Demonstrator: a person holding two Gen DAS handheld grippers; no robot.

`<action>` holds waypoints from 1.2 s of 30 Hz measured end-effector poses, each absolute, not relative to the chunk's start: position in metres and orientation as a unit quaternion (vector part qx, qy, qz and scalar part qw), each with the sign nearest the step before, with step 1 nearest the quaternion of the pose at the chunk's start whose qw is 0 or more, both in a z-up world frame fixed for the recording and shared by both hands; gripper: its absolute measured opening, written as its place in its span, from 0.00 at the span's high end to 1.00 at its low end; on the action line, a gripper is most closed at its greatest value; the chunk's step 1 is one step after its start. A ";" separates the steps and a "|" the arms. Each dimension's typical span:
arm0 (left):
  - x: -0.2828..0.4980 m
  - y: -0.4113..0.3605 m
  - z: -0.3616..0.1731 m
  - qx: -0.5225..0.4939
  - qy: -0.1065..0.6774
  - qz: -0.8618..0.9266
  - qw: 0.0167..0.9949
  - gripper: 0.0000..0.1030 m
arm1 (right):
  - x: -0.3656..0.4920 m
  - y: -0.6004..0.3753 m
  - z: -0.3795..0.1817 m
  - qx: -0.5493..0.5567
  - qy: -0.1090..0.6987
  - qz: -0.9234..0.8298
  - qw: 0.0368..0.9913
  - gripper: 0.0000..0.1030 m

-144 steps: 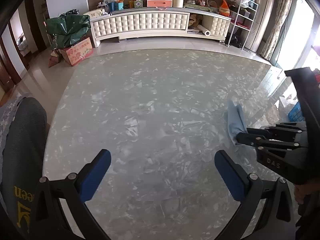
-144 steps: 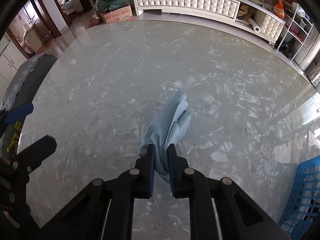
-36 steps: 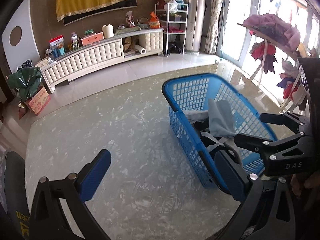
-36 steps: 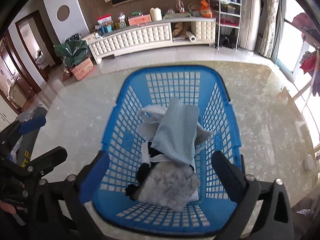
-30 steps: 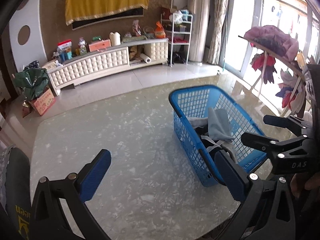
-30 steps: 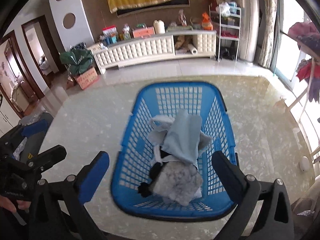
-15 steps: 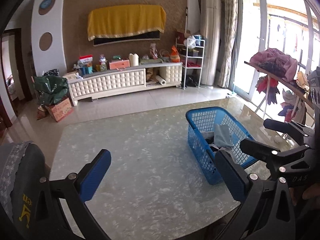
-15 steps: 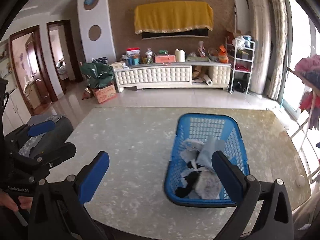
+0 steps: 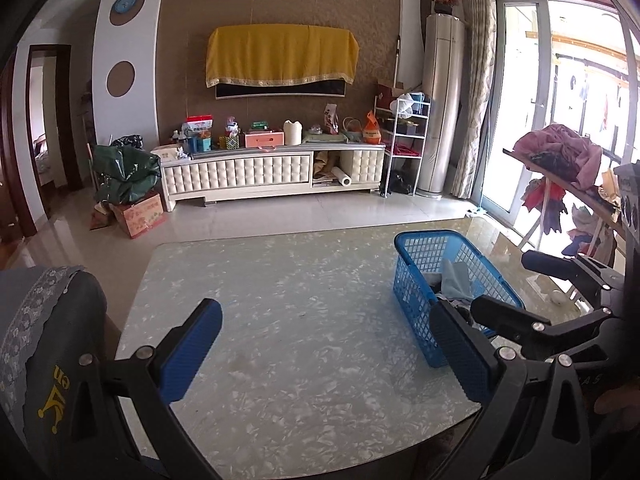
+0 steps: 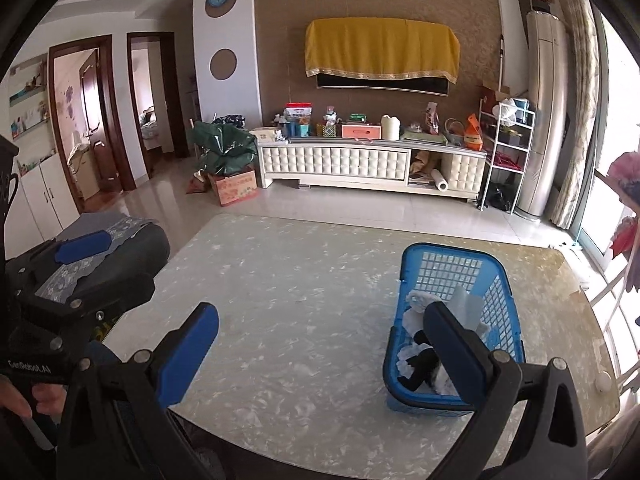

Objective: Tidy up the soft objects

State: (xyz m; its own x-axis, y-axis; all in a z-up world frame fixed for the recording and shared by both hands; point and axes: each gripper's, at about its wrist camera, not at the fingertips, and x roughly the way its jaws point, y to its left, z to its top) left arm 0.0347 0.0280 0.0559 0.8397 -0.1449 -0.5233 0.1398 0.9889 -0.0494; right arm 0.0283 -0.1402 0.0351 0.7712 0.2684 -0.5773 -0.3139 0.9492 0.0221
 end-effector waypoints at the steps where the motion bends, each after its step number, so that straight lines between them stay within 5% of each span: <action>1: 0.034 0.028 0.056 -0.005 0.273 -0.075 0.959 0.00 | 0.028 -0.140 0.035 -0.040 0.301 0.155 0.940 0.00; 36: 0.029 0.031 0.055 -0.007 0.281 -0.070 0.957 0.00 | 0.022 -0.140 0.038 -0.033 0.290 0.153 0.944 0.00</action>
State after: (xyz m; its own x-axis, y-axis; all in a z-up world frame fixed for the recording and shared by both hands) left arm 0.0294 0.0308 0.0555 0.8318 -0.1371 -0.5378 0.1296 0.9902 -0.0520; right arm 0.0222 -0.1395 0.0380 0.7848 0.2694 -0.5581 -0.3081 0.9510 0.0258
